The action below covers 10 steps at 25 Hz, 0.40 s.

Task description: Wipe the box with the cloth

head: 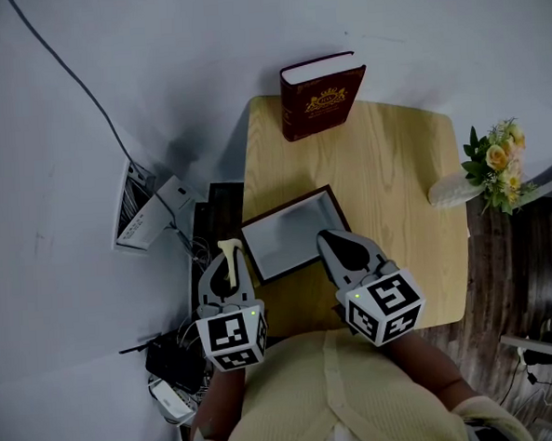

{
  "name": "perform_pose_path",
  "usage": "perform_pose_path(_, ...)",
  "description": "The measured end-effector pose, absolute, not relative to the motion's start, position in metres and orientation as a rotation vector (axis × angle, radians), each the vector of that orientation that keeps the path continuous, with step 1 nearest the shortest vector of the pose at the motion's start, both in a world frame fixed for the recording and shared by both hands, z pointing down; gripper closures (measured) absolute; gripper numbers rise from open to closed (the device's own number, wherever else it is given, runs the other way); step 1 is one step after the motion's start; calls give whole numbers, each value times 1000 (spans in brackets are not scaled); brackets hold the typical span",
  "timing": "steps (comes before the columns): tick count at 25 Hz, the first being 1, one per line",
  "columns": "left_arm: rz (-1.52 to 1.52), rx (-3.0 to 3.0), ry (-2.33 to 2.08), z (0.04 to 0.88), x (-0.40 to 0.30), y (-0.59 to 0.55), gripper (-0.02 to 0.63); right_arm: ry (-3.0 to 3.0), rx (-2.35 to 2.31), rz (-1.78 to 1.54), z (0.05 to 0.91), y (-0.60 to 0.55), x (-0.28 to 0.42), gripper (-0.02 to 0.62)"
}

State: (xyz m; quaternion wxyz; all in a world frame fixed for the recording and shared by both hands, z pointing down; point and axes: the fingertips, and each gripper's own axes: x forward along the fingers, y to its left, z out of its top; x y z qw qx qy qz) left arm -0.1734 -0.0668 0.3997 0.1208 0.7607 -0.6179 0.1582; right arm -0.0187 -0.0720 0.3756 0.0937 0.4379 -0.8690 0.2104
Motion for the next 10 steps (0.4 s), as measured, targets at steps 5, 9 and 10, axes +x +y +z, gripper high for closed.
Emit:
perform_pose_path(5,459,2235,-1795,398,-169,-68,583,-2572,1316,623,375,-72,-15,568)
perform_pose_path(9,454,2239,-1796,397,-168,-67,583,-2576,1314,618,374,-72,-16,568)
perform_pose_path(10,453,2239,-1797,396,-168,-67,583,-2578,1312,617,374,-72,-17,568)
